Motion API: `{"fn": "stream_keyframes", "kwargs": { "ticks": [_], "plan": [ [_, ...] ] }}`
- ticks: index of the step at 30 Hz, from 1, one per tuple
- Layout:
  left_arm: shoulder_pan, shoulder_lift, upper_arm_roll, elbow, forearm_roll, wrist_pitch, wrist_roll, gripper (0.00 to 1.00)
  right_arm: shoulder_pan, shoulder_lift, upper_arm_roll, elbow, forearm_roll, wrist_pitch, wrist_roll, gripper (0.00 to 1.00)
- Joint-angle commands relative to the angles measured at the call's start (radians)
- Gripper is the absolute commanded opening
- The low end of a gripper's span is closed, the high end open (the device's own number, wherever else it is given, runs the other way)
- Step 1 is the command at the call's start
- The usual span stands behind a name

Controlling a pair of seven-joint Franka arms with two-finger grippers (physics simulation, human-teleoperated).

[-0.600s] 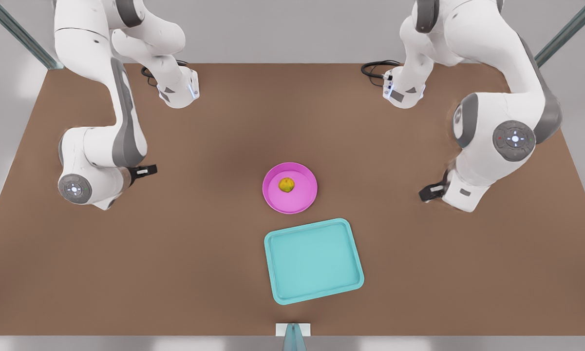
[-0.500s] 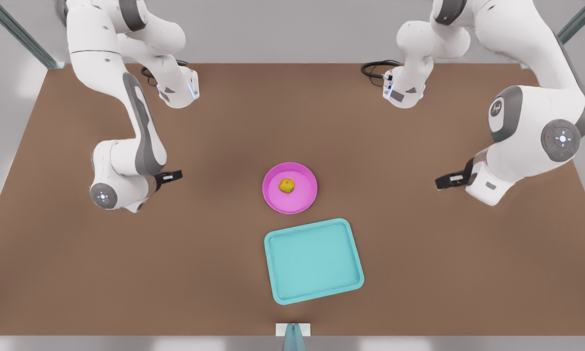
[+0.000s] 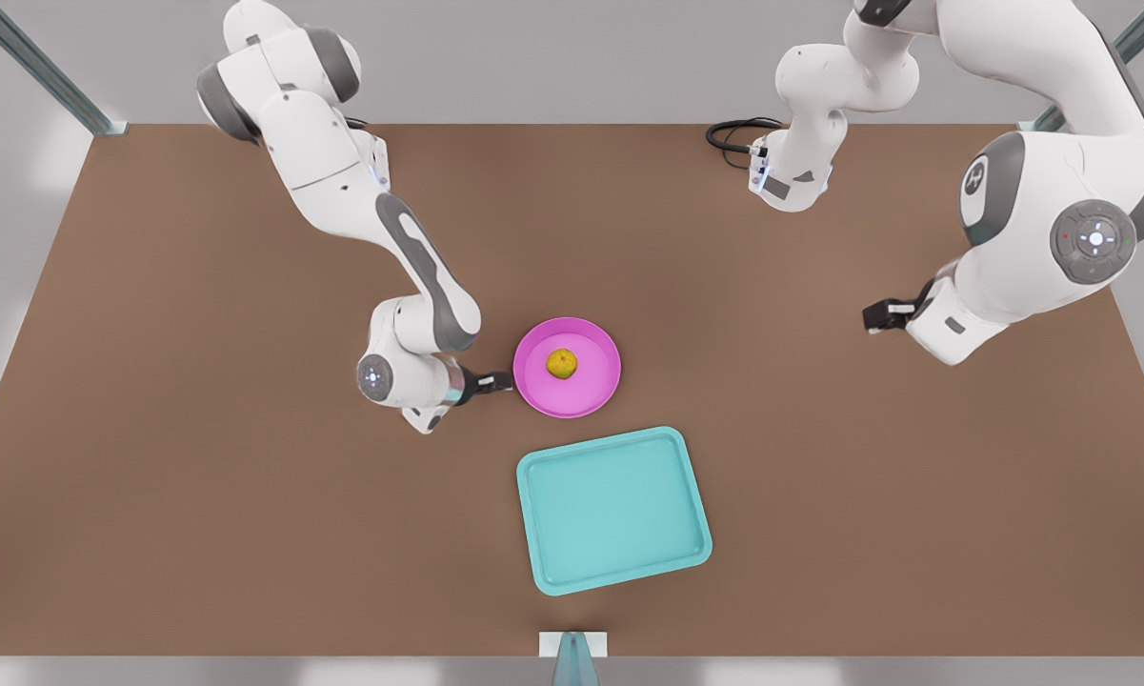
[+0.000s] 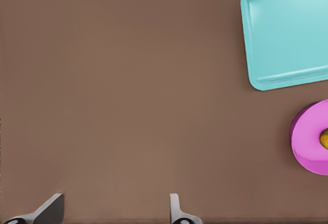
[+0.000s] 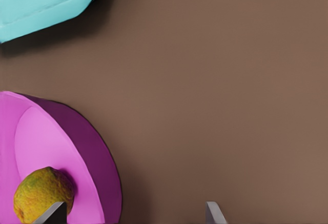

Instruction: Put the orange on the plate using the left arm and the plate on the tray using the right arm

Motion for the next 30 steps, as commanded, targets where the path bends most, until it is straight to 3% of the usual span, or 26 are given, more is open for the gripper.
{"fn": "stream_keyframes", "kwargs": {
  "ticks": [1, 17, 21, 26, 28, 30],
  "plan": [
    [0.000, -0.002, 0.000, 0.002, 0.006, -0.053, 0.116, 1.00, 0.006, 0.010, 0.002, 0.010, 0.042, 0.078, 0.018, 1.00],
    [-0.012, -0.073, -0.008, 0.004, -0.007, -0.069, 0.124, 1.00, 0.057, 0.055, 0.043, 0.036, 0.042, 0.078, 0.017, 1.00],
    [-0.012, -0.004, -0.008, 0.004, 0.009, 0.040, 0.122, 1.00, 0.057, 0.059, 0.049, 0.039, 0.040, 0.075, 0.017, 1.00],
    [-0.016, 0.013, -0.009, 0.004, -0.017, 0.051, 0.116, 1.00, 0.066, 0.075, 0.049, 0.052, 0.031, 0.071, 0.015, 0.66],
    [-0.014, 0.008, -0.008, 0.004, -0.020, 0.054, 0.119, 1.00, 0.072, 0.087, 0.049, 0.058, 0.031, 0.071, 0.015, 0.66],
    [-0.014, 0.010, -0.008, 0.004, -0.022, 0.056, 0.121, 1.00, 0.072, 0.087, 0.049, 0.065, 0.029, 0.061, 0.012, 0.47]
  ]
}}
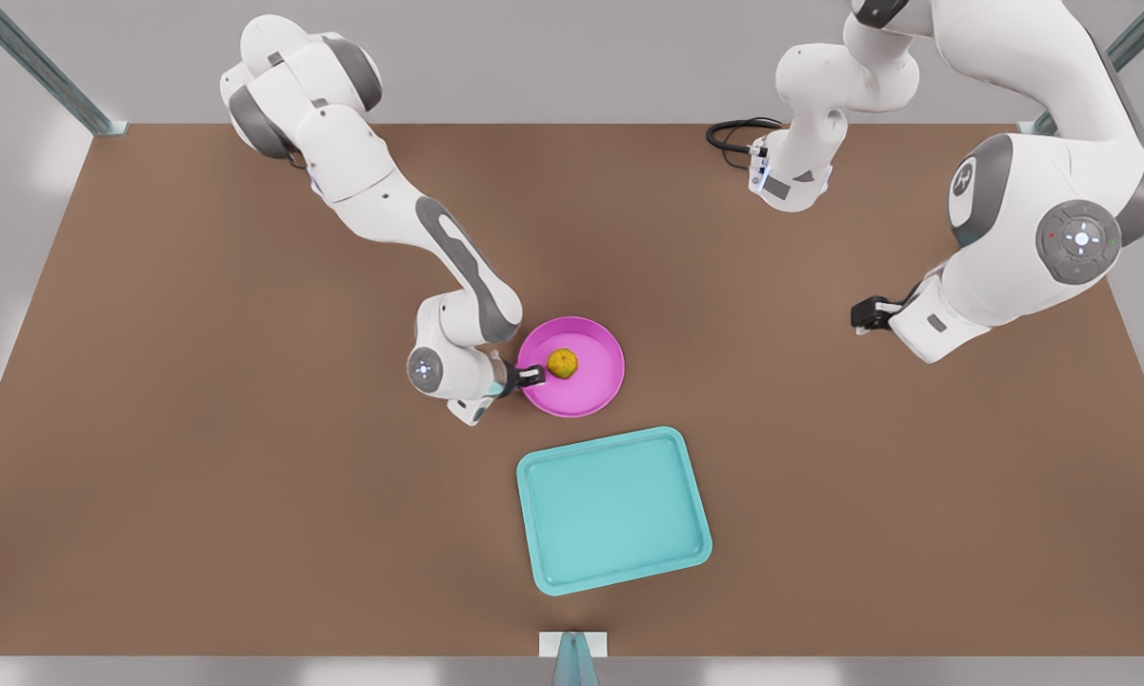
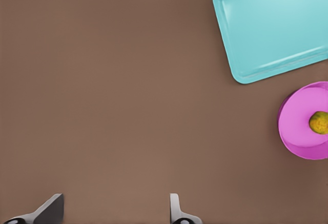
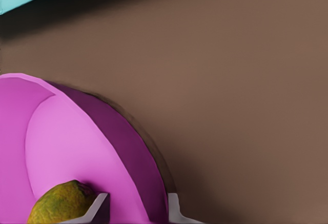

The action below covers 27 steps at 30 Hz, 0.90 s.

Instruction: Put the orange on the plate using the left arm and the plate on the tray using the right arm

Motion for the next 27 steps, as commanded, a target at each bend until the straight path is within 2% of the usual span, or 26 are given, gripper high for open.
{"fn": "stream_keyframes", "kwargs": {
  "ticks": [1, 2, 5, 6, 16, 19, 27],
  "plan": [
    [0.000, 0.001, 0.000, 0.001, -0.003, 0.016, 0.022, 1.00, 0.001, 0.005, 0.000, 0.003, -0.004, -0.009, -0.003, 0.47],
    [0.000, -0.001, 0.000, 0.001, 0.001, 0.016, 0.020, 1.00, 0.001, 0.007, 0.000, 0.005, -0.004, -0.009, -0.003, 0.45],
    [0.000, 0.004, 0.000, 0.013, -0.003, 0.016, 0.022, 1.00, 0.001, 0.007, 0.002, 0.008, -0.007, -0.012, -0.009, 0.25],
    [0.000, 0.005, 0.000, 0.013, -0.001, 0.016, 0.019, 1.00, 0.002, 0.005, 0.002, 0.009, -0.006, -0.012, -0.011, 0.21],
    [-0.011, 0.007, -0.006, 0.013, 0.001, 0.018, 0.017, 1.00, -0.004, -0.070, 0.035, 0.024, -0.003, -0.029, -0.006, 0.21],
    [-0.011, 0.007, -0.006, 0.013, 0.002, 0.020, 0.017, 1.00, -0.018, -0.079, 0.037, 0.092, 0.005, -0.040, -0.003, 0.21],
    [-0.011, 0.008, -0.006, 0.013, 0.007, 0.020, 0.017, 1.00, -0.062, 0.097, 0.028, 0.371, 0.113, -0.024, 0.004, 0.21]
  ]
}}
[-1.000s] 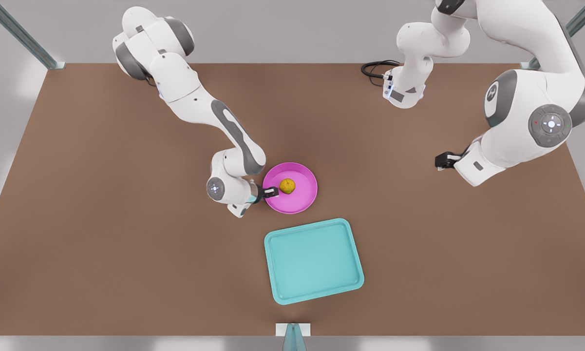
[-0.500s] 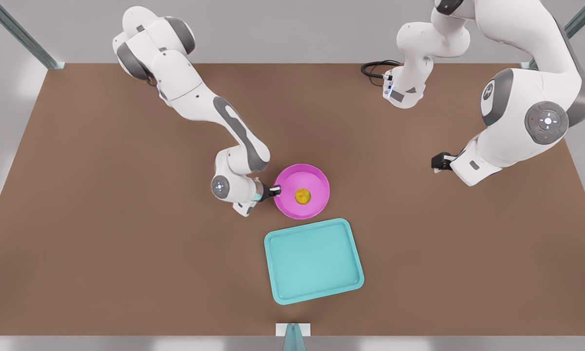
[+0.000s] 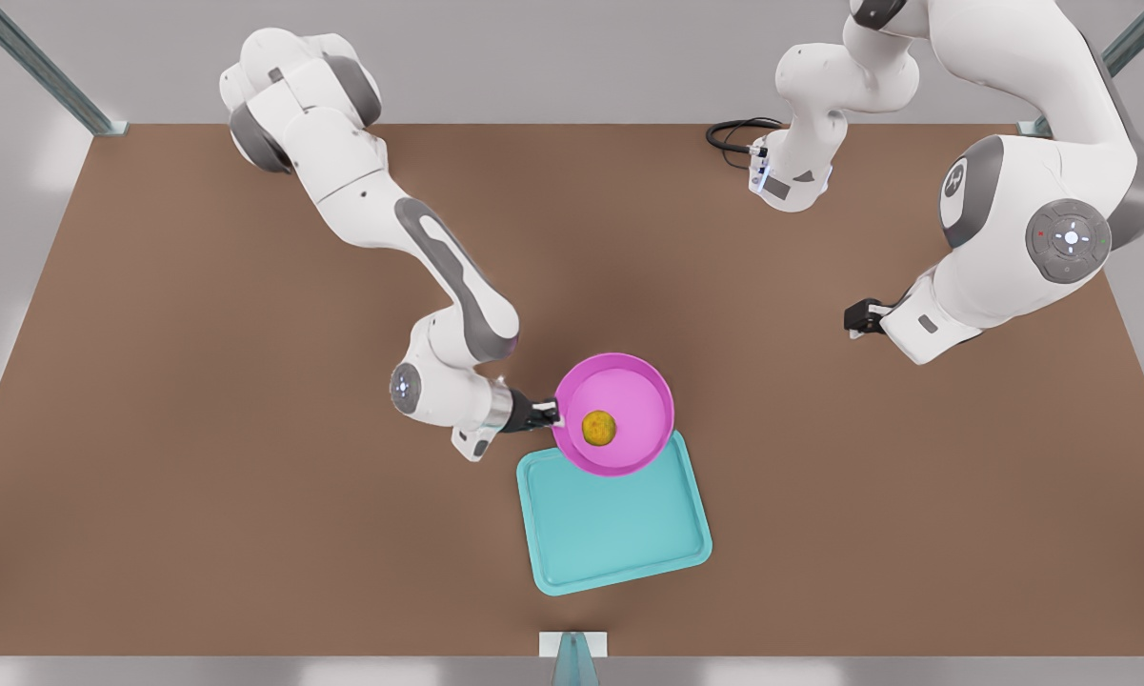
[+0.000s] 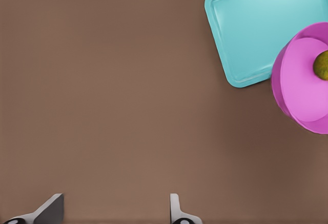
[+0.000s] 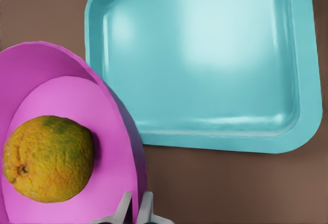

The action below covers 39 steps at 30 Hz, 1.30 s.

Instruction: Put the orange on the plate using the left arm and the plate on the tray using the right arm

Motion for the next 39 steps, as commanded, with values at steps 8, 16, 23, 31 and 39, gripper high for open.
{"fn": "stream_keyframes", "kwargs": {
  "ticks": [8, 16, 23, 31, 39],
  "plan": [
    [0.000, 0.007, 0.000, 0.001, 0.000, -0.002, 0.004, 1.00, -0.043, 0.236, -0.002, 0.313, 0.029, 0.086, 0.043, 0.21],
    [0.000, 0.010, 0.000, 0.001, 0.004, -0.001, 0.004, 1.00, -0.024, 0.340, 0.009, 0.408, 0.027, 0.233, 0.007, 0.21],
    [0.000, 0.008, 0.000, 0.001, 0.004, -0.002, 0.004, 1.00, -0.024, 0.365, 0.009, 0.431, 0.021, 0.248, -0.002, 0.21],
    [0.000, 0.017, 0.001, 0.001, 0.010, 0.001, 0.002, 1.00, 0.003, 0.159, 0.014, 0.260, 0.023, 0.219, 0.007, 1.00],
    [0.000, 0.016, 0.003, 0.016, 0.005, -0.002, 0.008, 1.00, -0.193, -0.494, -0.223, 0.046, -0.856, -0.967, -0.166, 1.00]
  ]
}}
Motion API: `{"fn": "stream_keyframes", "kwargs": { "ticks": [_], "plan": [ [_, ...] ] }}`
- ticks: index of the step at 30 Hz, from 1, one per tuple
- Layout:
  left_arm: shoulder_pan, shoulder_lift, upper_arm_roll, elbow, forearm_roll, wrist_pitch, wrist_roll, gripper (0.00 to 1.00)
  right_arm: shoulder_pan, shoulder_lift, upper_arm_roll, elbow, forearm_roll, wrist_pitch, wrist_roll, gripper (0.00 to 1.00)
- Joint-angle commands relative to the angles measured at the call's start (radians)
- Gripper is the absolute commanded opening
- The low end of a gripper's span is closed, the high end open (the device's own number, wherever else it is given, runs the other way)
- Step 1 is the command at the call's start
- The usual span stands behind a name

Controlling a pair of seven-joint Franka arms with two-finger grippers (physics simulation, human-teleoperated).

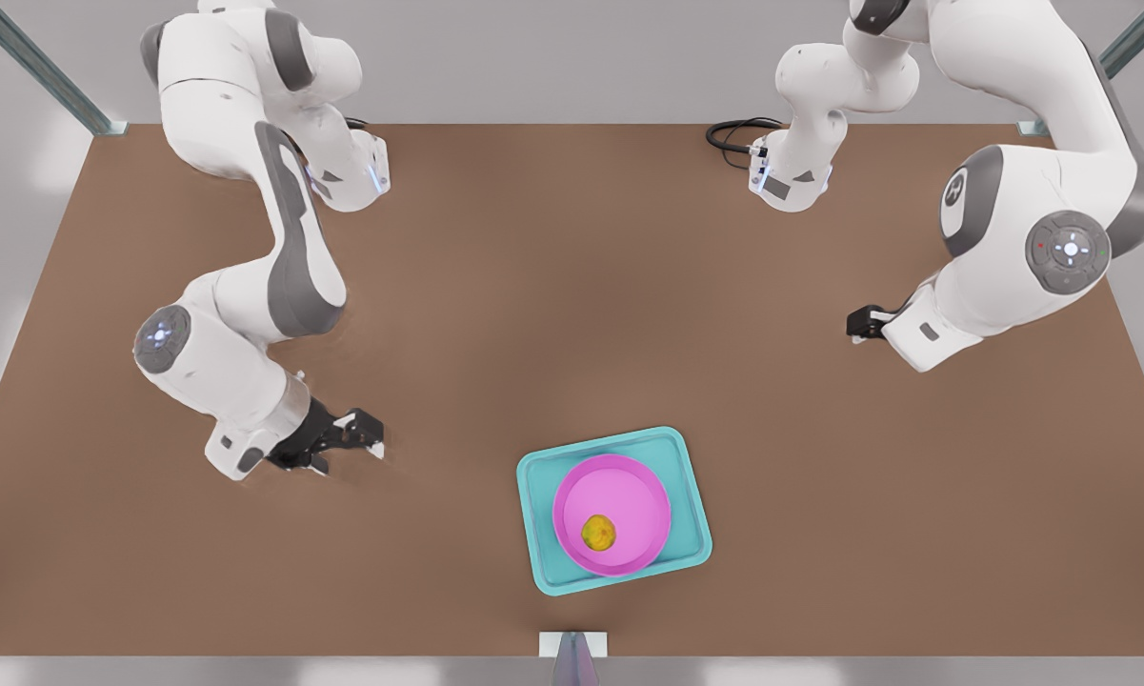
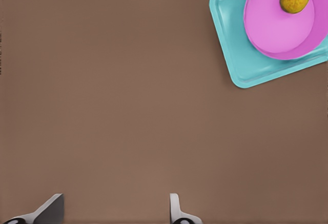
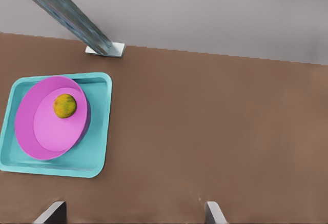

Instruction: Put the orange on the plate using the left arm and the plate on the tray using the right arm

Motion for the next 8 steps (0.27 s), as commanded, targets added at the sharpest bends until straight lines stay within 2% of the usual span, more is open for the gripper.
{"fn": "stream_keyframes", "kwargs": {
  "ticks": [1, 3, 8],
  "plan": [
    [-0.003, 0.001, -0.005, 0.002, -0.003, 0.001, -0.001, 1.00, -0.036, -0.133, -0.007, 0.001, -0.302, -0.598, -0.152, 1.00],
    [-0.001, 0.021, -0.005, 0.034, -0.001, 0.001, 0.000, 1.00, -0.051, -0.212, -0.007, 0.002, -0.305, -0.680, -0.152, 1.00],
    [-0.001, 0.039, 0.000, 0.042, 0.002, -0.003, 0.002, 1.00, -0.050, -0.184, -0.009, 0.013, -0.324, -0.703, -0.143, 1.00]
  ]
}}
